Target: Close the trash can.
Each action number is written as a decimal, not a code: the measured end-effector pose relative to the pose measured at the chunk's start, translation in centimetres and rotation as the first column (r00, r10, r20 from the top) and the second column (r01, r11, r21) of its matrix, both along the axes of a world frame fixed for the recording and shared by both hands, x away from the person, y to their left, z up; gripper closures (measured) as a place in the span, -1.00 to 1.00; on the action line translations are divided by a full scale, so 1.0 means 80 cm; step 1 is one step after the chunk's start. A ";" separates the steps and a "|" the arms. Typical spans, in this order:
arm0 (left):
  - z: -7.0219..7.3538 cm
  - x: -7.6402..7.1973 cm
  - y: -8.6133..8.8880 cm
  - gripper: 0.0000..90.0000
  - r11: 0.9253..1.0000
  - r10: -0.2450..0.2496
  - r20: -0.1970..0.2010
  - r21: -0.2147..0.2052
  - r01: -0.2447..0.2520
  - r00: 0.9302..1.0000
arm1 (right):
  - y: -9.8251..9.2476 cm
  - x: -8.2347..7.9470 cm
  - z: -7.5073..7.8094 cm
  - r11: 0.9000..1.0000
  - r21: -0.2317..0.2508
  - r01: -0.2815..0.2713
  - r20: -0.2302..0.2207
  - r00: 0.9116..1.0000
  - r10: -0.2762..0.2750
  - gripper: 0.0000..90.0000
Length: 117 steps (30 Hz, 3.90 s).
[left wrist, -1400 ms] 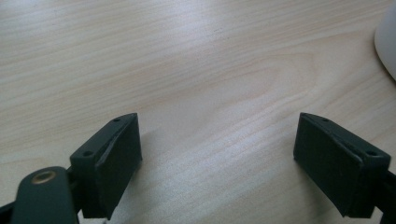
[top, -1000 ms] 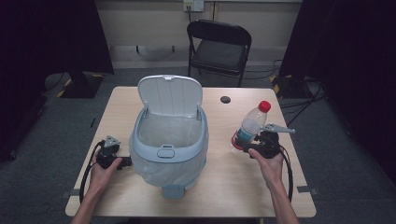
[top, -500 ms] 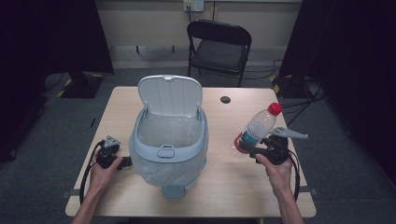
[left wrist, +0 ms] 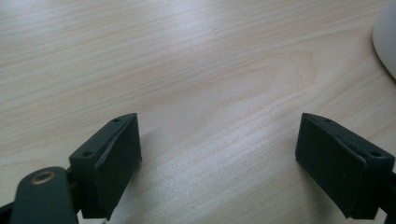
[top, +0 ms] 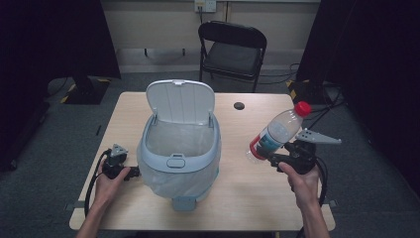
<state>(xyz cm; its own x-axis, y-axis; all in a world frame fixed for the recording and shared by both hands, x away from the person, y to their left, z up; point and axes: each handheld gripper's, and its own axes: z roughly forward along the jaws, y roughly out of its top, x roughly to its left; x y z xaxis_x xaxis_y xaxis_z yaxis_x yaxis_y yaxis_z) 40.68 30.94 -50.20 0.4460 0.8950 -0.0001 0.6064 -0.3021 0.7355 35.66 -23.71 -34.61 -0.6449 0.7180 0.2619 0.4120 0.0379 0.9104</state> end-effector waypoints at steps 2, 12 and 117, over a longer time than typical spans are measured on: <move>0.000 0.000 0.000 -0.70 1.000 0.000 0.000 0.000 0.000 1.000 | 0.000 -0.002 0.009 1.000 0.008 -0.010 0.011 1.000 0.009 -0.37; 0.000 0.000 0.000 -0.70 1.000 0.000 0.000 0.000 0.000 1.000 | 0.000 -0.012 0.052 0.999 0.018 -0.051 0.046 0.998 0.050 -0.36; 0.000 0.000 0.000 -0.70 1.000 0.001 0.000 0.001 -0.001 1.000 | 0.123 0.080 0.123 0.987 -0.068 -0.144 0.105 0.983 0.151 -0.19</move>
